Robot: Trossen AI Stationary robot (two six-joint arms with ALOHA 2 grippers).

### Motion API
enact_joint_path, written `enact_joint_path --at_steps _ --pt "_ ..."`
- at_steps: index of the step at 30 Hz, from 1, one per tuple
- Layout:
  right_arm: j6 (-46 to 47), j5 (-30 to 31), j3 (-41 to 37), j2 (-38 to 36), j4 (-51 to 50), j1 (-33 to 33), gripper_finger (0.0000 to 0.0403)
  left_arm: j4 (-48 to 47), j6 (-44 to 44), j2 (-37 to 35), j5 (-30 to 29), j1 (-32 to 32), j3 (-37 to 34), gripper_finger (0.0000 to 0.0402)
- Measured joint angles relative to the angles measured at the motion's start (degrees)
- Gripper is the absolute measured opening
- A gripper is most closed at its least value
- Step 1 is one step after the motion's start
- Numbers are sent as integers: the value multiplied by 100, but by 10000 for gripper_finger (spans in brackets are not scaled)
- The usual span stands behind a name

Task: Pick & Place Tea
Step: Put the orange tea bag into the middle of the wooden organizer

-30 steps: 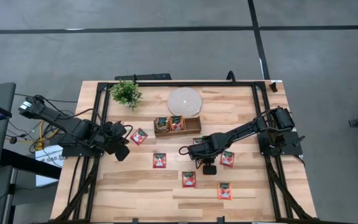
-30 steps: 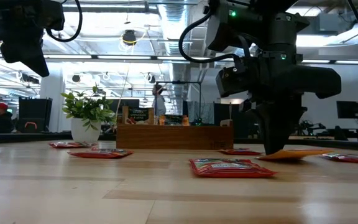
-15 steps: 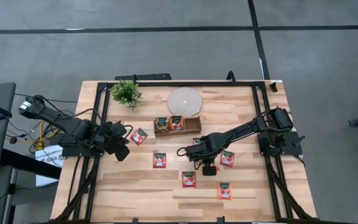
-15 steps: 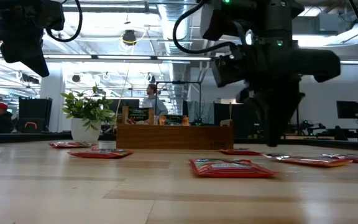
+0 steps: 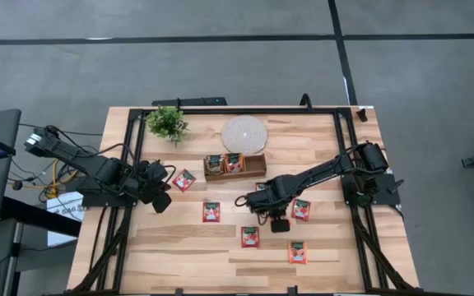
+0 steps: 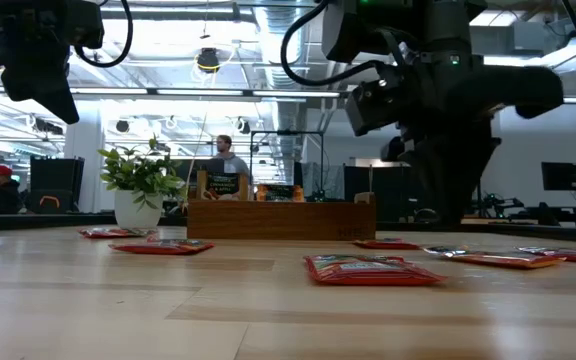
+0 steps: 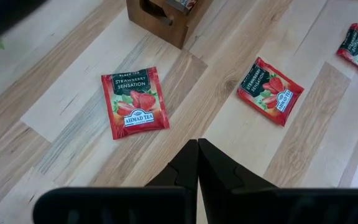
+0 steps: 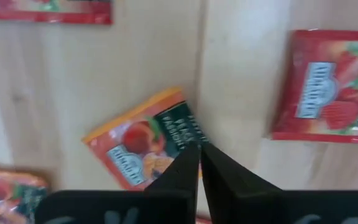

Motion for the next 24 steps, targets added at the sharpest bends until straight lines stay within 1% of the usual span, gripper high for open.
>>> enact_joint_path --at_steps 3,5,9,13,18,21,24 --pt "-73 -297 0 -2 -18 -11 34 0 4 -1 0 -1 0 0" --pt "-143 -372 0 -5 -16 -11 53 0 4 -2 0 -2 0 0" --pt "-272 -331 0 -5 -1 -13 91 0 4 -2 0 -2 0 0" --pt "-361 -227 2 -6 149 -41 115 1 3 -1 0 -2 0 0" --pt "-669 -134 -11 38 336 -50 121 2 -29 -1 0 -2 0 0" --pt "-851 87 -33 38 415 -48 117 2 -44 -1 0 -1 0 0" --pt "-1057 115 -33 38 410 -88 111 10 -46 -2 0 -1 0 0"
